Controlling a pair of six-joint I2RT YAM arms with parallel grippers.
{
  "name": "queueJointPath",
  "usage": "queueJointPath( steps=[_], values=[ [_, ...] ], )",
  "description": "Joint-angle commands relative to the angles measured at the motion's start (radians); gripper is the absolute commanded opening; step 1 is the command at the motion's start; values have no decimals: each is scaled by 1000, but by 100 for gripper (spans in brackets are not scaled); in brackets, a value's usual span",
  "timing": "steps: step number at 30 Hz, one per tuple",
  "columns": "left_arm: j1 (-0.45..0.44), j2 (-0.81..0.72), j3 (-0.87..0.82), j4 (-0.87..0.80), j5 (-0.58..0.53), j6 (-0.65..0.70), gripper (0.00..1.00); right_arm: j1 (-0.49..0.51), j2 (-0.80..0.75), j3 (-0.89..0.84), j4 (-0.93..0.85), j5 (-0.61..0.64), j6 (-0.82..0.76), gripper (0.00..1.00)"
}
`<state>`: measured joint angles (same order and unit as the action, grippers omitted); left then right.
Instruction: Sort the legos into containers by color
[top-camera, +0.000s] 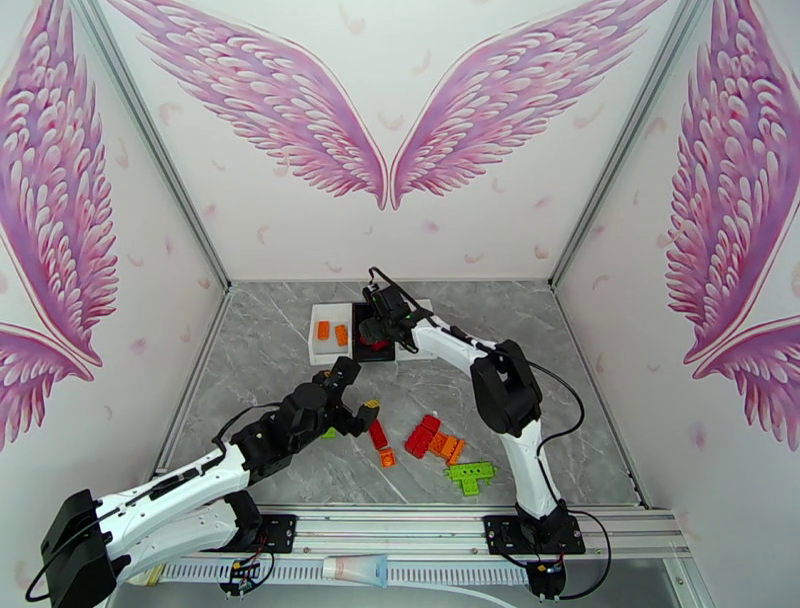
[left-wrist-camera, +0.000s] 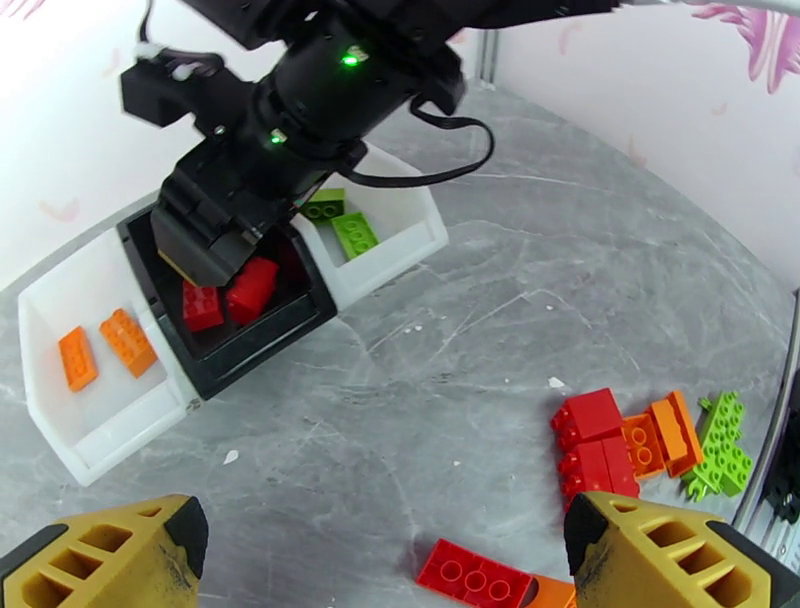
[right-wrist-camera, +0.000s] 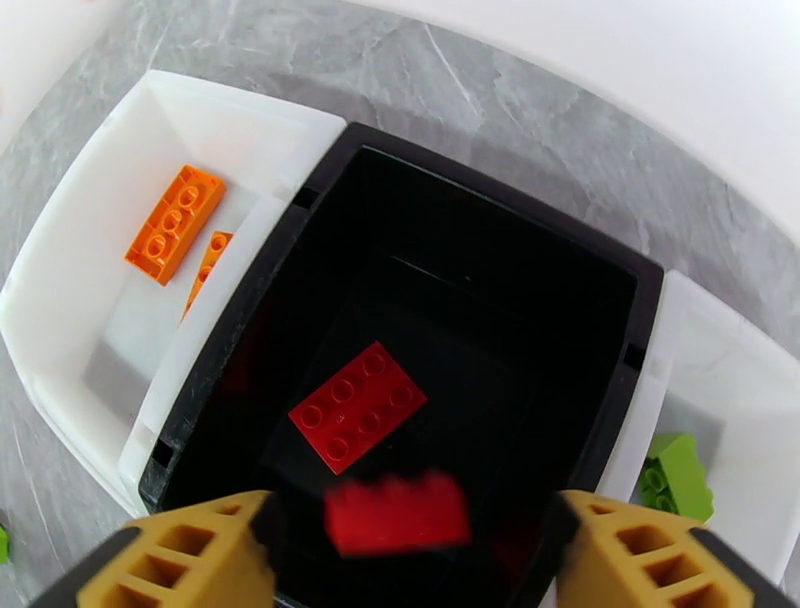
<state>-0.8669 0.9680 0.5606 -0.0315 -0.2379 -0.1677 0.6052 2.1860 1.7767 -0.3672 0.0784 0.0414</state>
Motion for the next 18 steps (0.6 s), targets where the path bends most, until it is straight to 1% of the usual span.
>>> queueJointPath(
  steps=[1, 6, 10, 14, 16, 18],
  values=[
    [-6, -12, -1, -56, -139, -116, 99, -10, -107, -59, 42, -16, -39, 85],
    [-4, 20, 33, -185, -290, -270, 99, -10, -258, -226, 90, -60, -69, 93],
    [-2, 63, 60, -300, -346, -422, 99, -10, -377, -359, 103, -70, -85, 96],
    [13, 121, 116, -463, -335, -613, 99, -10, -471, -455, 67, -69, -76, 97],
    [22, 156, 133, -521, -304, -667, 99, -10, -501, -482, 48, -74, -65, 97],
    [28, 195, 137, -538, -271, -706, 99, -10, -520, -506, 39, -81, -50, 97]
  ],
)
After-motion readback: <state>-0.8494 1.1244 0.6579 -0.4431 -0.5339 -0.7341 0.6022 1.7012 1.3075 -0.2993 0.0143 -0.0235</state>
